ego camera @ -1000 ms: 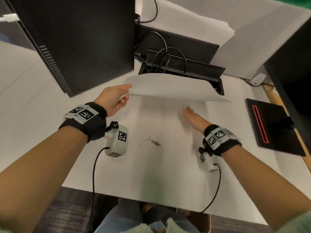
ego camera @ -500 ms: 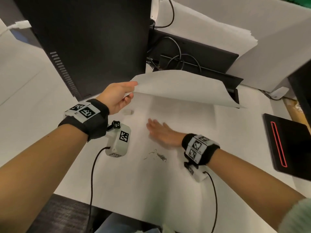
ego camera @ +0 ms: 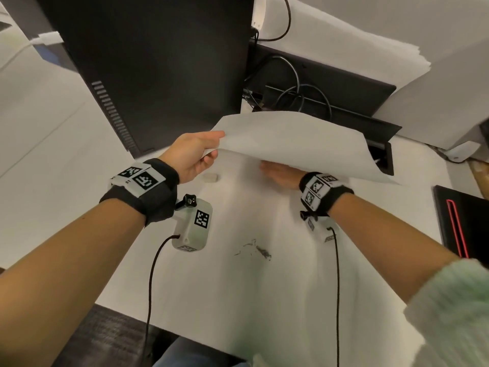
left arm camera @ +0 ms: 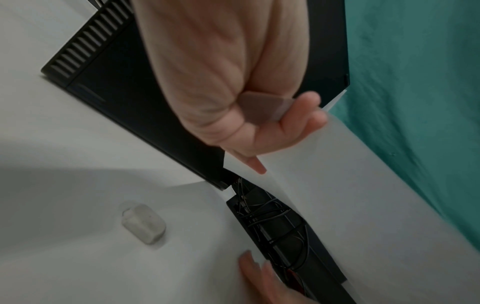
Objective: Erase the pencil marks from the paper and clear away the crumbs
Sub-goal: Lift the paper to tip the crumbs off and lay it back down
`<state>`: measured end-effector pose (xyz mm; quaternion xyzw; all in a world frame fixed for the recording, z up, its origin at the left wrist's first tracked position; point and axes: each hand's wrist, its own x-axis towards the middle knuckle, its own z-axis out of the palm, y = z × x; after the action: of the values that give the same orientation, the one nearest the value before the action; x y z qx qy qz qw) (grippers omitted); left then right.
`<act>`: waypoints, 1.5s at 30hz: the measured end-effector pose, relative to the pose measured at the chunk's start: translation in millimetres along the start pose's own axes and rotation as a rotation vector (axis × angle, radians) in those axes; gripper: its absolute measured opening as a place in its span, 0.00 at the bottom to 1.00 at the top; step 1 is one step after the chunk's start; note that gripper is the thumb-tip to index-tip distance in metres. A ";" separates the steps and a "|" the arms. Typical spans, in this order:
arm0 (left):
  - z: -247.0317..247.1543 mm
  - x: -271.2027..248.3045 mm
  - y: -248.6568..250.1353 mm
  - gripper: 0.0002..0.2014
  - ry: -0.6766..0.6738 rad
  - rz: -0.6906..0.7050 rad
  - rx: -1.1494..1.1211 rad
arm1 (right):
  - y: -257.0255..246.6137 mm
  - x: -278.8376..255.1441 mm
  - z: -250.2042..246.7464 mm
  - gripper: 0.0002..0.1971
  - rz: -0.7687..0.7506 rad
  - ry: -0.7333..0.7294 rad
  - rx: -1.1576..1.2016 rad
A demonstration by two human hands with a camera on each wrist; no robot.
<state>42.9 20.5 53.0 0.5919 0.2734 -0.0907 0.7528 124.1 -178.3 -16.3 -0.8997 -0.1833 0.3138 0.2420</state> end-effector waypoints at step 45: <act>23.5 -11.4 -21.1 0.16 -0.066 -0.034 0.080 | 88.0 -99.2 -0.7 0.32 0.473 0.158 -0.020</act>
<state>30.9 -9.7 44.7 0.6132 0.2545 -0.1340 0.7357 67.3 -298.0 -17.0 -0.9417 0.0490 0.2885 0.1663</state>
